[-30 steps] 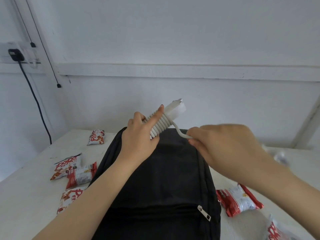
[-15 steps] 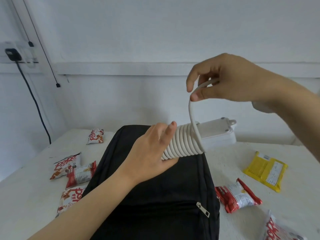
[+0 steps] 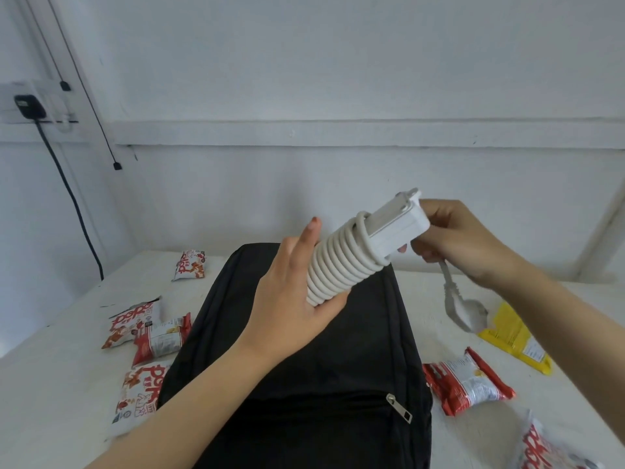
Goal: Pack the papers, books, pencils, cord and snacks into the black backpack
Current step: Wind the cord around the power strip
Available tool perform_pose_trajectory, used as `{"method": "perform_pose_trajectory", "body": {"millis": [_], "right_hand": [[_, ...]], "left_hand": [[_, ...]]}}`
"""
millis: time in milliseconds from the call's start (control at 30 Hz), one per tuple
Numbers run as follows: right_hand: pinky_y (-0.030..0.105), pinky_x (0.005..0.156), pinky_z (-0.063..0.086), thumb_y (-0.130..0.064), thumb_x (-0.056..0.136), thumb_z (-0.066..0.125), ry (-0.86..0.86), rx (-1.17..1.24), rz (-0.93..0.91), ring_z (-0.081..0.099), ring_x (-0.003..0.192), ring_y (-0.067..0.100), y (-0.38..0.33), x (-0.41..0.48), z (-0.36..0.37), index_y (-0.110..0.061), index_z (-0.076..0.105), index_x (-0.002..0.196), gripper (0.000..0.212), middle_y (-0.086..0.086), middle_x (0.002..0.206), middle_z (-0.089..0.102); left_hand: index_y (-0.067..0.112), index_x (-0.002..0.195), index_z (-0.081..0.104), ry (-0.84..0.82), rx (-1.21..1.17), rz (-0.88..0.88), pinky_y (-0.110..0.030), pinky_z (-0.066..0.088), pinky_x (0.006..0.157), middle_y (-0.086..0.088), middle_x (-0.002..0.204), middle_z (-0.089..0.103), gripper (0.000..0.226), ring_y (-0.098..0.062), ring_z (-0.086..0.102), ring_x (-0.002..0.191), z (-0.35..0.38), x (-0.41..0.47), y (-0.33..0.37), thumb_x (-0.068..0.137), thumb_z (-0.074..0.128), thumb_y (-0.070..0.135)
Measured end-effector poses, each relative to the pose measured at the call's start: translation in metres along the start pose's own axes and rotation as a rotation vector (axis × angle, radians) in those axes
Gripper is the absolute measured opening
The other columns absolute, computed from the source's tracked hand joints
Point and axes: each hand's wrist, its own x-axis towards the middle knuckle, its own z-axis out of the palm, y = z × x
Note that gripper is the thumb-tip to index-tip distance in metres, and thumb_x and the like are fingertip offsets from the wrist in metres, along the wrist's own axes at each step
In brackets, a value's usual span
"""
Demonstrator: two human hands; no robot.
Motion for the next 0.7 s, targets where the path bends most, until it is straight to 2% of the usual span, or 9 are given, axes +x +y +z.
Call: {"method": "perform_pose_trajectory", "body": {"millis": [33, 100, 133, 167, 267, 367, 533, 633, 700], "right_hand": [[0.025, 0.051, 0.027, -0.014, 0.070, 0.055, -0.029, 0.041, 0.014, 0.034, 0.049, 0.010, 0.004, -0.005, 0.002, -0.011, 0.065, 0.070, 0.010, -0.004, 0.057, 0.056], [0.023, 0.052, 0.030, -0.026, 0.067, 0.061, -0.100, 0.088, 0.013, 0.038, 0.053, 0.009, 0.008, -0.013, 0.007, -0.013, 0.066, 0.080, 0.019, 0.003, 0.068, 0.059], [0.020, 0.053, 0.033, -0.033, 0.067, 0.063, -0.115, 0.077, 0.016, 0.040, 0.056, 0.007, 0.009, -0.017, 0.010, -0.018, 0.068, 0.086, 0.025, 0.003, 0.073, 0.061], [0.015, 0.053, 0.035, -0.037, 0.070, 0.065, -0.096, 0.063, 0.016, 0.043, 0.056, 0.004, 0.009, -0.020, 0.014, -0.021, 0.069, 0.093, 0.028, -0.005, 0.073, 0.063], [0.006, 0.051, 0.039, -0.022, 0.084, 0.069, 0.054, 0.090, 0.026, 0.055, 0.054, -0.006, 0.011, -0.024, 0.029, -0.008, 0.064, 0.110, 0.030, -0.023, 0.062, 0.062], [0.005, 0.051, 0.040, -0.015, 0.081, 0.066, 0.154, 0.132, 0.075, 0.057, 0.056, -0.009, 0.013, -0.024, 0.037, -0.008, 0.064, 0.110, 0.030, -0.023, 0.061, 0.063], [0.004, 0.053, 0.040, -0.019, 0.080, 0.069, 0.178, 0.094, 0.105, 0.058, 0.063, -0.012, 0.009, -0.023, 0.045, -0.017, 0.064, 0.106, 0.027, -0.020, 0.074, 0.065], [0.008, 0.054, 0.041, -0.037, 0.077, 0.066, 0.168, 0.035, 0.140, 0.056, 0.060, -0.009, 0.011, -0.022, 0.049, -0.024, 0.061, 0.112, 0.038, -0.023, 0.072, 0.062], [0.015, 0.056, 0.045, -0.052, 0.073, 0.059, 0.143, 0.014, 0.200, 0.053, 0.058, 0.000, 0.014, -0.021, 0.051, -0.030, 0.058, 0.119, 0.051, -0.015, 0.073, 0.060]], "left_hand": [[0.050, 0.133, 0.002, -0.007, -0.009, -0.023, -0.037, 0.058, 0.069, -0.005, 0.108, 0.051, 0.096, -0.015, 0.059, 0.088, 0.002, -0.002, 0.001, 0.073, 0.077, 0.034], [0.053, 0.132, 0.001, -0.015, 0.000, -0.031, -0.028, 0.056, 0.068, -0.001, 0.109, 0.048, 0.096, -0.011, 0.056, 0.087, 0.008, -0.004, 0.000, 0.075, 0.075, 0.033], [0.053, 0.134, 0.002, -0.015, 0.025, -0.012, -0.021, 0.053, 0.067, 0.002, 0.107, 0.044, 0.096, -0.008, 0.054, 0.085, 0.011, -0.005, -0.001, 0.075, 0.075, 0.033], [0.052, 0.137, 0.002, -0.017, 0.054, 0.013, -0.015, 0.048, 0.066, 0.004, 0.105, 0.040, 0.096, -0.006, 0.051, 0.082, 0.015, -0.005, -0.003, 0.076, 0.074, 0.033], [0.053, 0.141, 0.005, -0.055, 0.108, 0.062, -0.009, 0.044, 0.069, 0.005, 0.106, 0.036, 0.095, -0.006, 0.050, 0.084, 0.021, -0.006, -0.007, 0.077, 0.073, 0.033], [0.049, 0.142, 0.011, -0.064, 0.152, 0.088, -0.004, 0.038, 0.074, 0.000, 0.110, 0.039, 0.093, -0.008, 0.050, 0.089, 0.024, -0.006, -0.009, 0.077, 0.074, 0.031], [0.047, 0.142, 0.014, -0.074, 0.177, 0.082, -0.005, 0.038, 0.072, 0.000, 0.110, 0.039, 0.087, -0.009, 0.050, 0.089, 0.022, -0.006, -0.013, 0.077, 0.071, 0.034], [0.046, 0.141, 0.018, -0.056, 0.203, 0.086, -0.012, 0.045, 0.071, 0.002, 0.109, 0.038, 0.081, -0.009, 0.050, 0.089, 0.018, -0.006, -0.016, 0.077, 0.067, 0.038], [0.046, 0.141, 0.018, -0.043, 0.233, 0.080, -0.016, 0.047, 0.069, -0.001, 0.108, 0.042, 0.086, -0.009, 0.049, 0.090, 0.015, -0.005, -0.018, 0.076, 0.073, 0.035]]}}
